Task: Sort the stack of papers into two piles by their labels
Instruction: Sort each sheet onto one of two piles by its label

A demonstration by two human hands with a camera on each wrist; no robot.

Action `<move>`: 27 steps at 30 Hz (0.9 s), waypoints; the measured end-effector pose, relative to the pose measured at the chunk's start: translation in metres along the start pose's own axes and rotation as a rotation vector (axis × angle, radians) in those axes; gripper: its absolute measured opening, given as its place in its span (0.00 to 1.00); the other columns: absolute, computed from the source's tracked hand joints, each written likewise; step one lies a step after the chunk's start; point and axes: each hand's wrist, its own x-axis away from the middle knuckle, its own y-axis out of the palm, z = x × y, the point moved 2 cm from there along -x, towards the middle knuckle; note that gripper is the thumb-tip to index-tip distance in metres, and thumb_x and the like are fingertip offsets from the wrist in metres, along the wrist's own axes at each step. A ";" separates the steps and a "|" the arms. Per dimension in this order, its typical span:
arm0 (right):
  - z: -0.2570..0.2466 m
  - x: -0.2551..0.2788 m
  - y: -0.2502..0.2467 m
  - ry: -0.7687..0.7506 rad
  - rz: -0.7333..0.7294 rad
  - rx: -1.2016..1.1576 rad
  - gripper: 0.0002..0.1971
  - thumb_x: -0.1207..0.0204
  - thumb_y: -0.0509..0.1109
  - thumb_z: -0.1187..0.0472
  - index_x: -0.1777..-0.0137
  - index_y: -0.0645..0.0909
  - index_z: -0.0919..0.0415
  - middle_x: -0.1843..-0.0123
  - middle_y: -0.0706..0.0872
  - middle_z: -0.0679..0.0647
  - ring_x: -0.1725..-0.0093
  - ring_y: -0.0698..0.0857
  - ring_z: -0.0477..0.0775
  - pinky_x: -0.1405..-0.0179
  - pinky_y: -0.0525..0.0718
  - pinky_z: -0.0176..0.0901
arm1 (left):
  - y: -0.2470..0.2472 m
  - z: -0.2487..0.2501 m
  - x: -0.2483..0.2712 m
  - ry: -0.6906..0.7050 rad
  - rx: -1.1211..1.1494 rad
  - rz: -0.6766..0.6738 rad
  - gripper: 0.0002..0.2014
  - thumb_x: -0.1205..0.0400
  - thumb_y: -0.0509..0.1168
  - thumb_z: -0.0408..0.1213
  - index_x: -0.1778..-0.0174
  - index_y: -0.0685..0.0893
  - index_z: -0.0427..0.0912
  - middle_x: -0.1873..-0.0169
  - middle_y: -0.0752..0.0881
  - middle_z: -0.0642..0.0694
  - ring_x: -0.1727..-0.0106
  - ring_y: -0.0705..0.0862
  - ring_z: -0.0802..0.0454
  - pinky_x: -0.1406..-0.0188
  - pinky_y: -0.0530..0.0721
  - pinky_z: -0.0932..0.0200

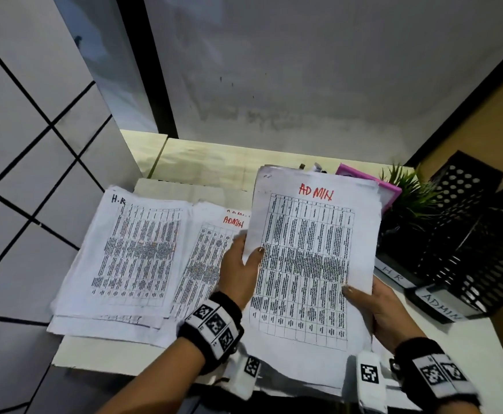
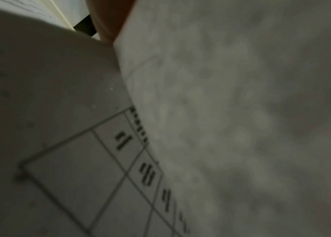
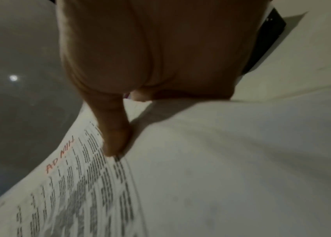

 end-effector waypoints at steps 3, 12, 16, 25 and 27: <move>0.002 -0.003 0.002 -0.038 0.024 -0.008 0.40 0.52 0.89 0.60 0.37 0.80 0.70 0.43 0.89 0.68 0.51 0.90 0.62 0.52 0.90 0.54 | -0.002 -0.002 0.001 -0.002 -0.031 0.020 0.19 0.15 0.62 0.33 0.27 0.76 0.42 0.37 0.84 0.46 0.37 0.82 0.51 0.34 0.81 0.49; 0.004 -0.002 0.002 -0.015 0.067 0.016 0.20 0.28 0.65 0.83 0.37 0.79 0.70 0.42 0.88 0.69 0.52 0.90 0.62 0.44 0.85 0.57 | -0.023 0.015 -0.012 0.044 0.004 0.250 0.13 0.27 0.76 0.30 0.47 0.87 0.43 0.63 0.85 0.50 0.62 0.82 0.57 0.57 0.81 0.74; 0.005 -0.002 0.000 -0.009 0.081 0.010 0.20 0.30 0.67 0.81 0.39 0.80 0.69 0.41 0.87 0.72 0.48 0.87 0.66 0.43 0.84 0.58 | -0.022 0.017 -0.011 0.073 -0.031 0.246 0.12 0.25 0.74 0.29 0.46 0.89 0.41 0.63 0.87 0.50 0.62 0.84 0.60 0.58 0.82 0.75; 0.006 0.000 -0.003 -0.005 0.105 0.015 0.18 0.26 0.63 0.84 0.41 0.80 0.69 0.49 0.91 0.66 0.58 0.91 0.59 0.51 0.88 0.52 | -0.023 0.020 0.007 0.536 -0.291 0.106 0.06 0.21 0.69 0.29 0.52 0.89 0.41 0.51 0.86 0.52 0.49 0.84 0.61 0.48 0.86 0.58; 0.005 0.001 -0.001 -0.011 0.099 0.004 0.18 0.27 0.63 0.84 0.40 0.80 0.70 0.47 0.90 0.67 0.56 0.91 0.59 0.51 0.89 0.52 | -0.018 0.023 0.017 0.544 -0.269 -0.027 0.06 0.18 0.64 0.29 0.50 0.84 0.43 0.41 0.84 0.55 0.40 0.82 0.59 0.39 0.83 0.59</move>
